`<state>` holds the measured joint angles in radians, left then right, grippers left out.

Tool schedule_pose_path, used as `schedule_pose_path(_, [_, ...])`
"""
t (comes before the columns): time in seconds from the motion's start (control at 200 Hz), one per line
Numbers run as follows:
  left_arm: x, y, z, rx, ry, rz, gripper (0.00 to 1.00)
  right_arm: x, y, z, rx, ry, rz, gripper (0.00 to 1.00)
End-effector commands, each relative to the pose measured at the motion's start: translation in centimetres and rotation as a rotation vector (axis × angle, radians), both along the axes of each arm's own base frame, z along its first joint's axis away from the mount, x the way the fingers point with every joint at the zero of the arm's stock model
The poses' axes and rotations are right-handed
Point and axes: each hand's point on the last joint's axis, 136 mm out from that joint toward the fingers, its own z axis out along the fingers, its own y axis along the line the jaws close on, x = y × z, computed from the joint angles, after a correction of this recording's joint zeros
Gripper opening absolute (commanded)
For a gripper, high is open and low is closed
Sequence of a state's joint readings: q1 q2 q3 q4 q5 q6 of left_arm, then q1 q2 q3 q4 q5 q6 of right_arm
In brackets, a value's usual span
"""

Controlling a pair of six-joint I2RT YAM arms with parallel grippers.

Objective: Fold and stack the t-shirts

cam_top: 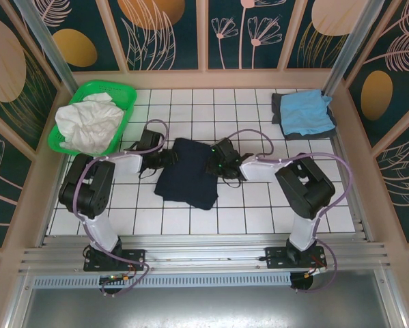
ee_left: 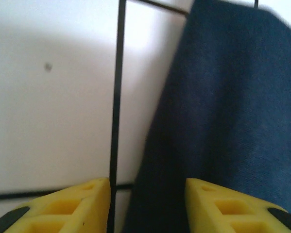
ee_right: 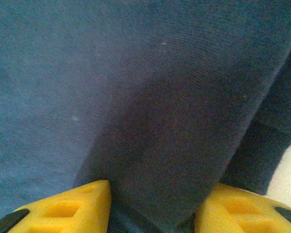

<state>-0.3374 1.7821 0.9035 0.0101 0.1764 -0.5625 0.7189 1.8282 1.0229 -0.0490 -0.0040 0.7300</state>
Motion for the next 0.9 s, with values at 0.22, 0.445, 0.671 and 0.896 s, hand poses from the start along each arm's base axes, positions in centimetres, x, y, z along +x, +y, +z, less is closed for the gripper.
schedule_pose_path(0.22, [-3.2,1.3,-1.8,0.027,0.077,0.019,0.45,-1.0,-2.5,0.6,-0.158,-0.027,-0.049,0.50])
schedule_pose_path(0.445, [-3.5,1.6,-1.9,0.040,0.081,0.026,0.45,-2.8,-0.8,-1.3,-0.114,0.017,0.006,0.50])
schedule_pose_path(0.671, [-3.6,1.7,-2.0,0.043,0.086,0.025,0.45,-2.9,0.8,-2.1,-0.066,0.043,0.044,0.44])
schedule_pose_path(0.896, [-3.7,1.2,-1.5,0.021,0.087,0.005,0.44,-1.9,1.5,-0.5,-0.050,-0.013,0.070,0.15])
